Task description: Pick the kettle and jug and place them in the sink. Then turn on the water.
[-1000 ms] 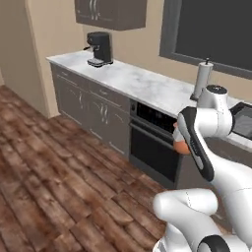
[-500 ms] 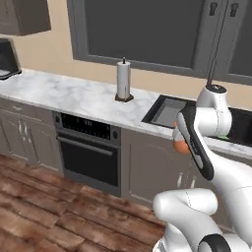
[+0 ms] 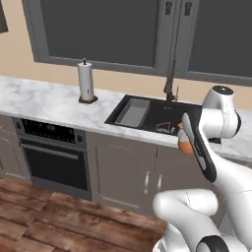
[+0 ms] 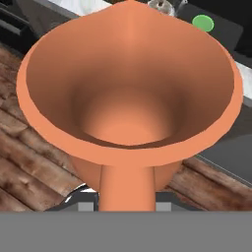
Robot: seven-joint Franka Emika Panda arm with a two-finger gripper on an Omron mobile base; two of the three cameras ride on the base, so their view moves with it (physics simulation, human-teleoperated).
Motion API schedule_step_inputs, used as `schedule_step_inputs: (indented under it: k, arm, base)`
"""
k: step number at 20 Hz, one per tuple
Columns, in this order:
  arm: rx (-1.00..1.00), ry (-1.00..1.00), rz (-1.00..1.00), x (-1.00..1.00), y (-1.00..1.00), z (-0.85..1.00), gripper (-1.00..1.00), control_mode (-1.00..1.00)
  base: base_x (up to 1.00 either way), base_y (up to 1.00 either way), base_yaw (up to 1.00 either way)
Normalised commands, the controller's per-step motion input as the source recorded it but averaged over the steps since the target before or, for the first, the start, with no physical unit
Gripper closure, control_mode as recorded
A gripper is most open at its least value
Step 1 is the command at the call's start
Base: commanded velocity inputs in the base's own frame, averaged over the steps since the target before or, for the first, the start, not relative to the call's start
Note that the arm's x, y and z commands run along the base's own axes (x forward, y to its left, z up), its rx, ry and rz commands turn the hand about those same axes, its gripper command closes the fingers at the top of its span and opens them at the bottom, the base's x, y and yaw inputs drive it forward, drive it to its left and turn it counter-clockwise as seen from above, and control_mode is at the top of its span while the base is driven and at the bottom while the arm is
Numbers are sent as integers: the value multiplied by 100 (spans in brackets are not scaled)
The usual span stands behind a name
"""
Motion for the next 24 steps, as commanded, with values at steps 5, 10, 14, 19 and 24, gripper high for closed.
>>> schedule_step_inputs:
  k: [5, 10, 14, 19, 24]
  arm:
    - [0, 0, 0, 0, 0, 0, 100, 100]
    - [0, 0, 0, 0, 0, 0, 100, 100]
    - [0, 0, 0, 0, 0, 0, 100, 100]
    - [0, 0, 0, 0, 0, 0, 100, 100]
    - [0, 0, 0, 0, 0, 0, 100, 100]
  base:
    - [2, -84, -37]
    - [1, -45, -44]
    - [23, 9, -49]
    - [15, 63, -28]
    - [28, 83, -4]
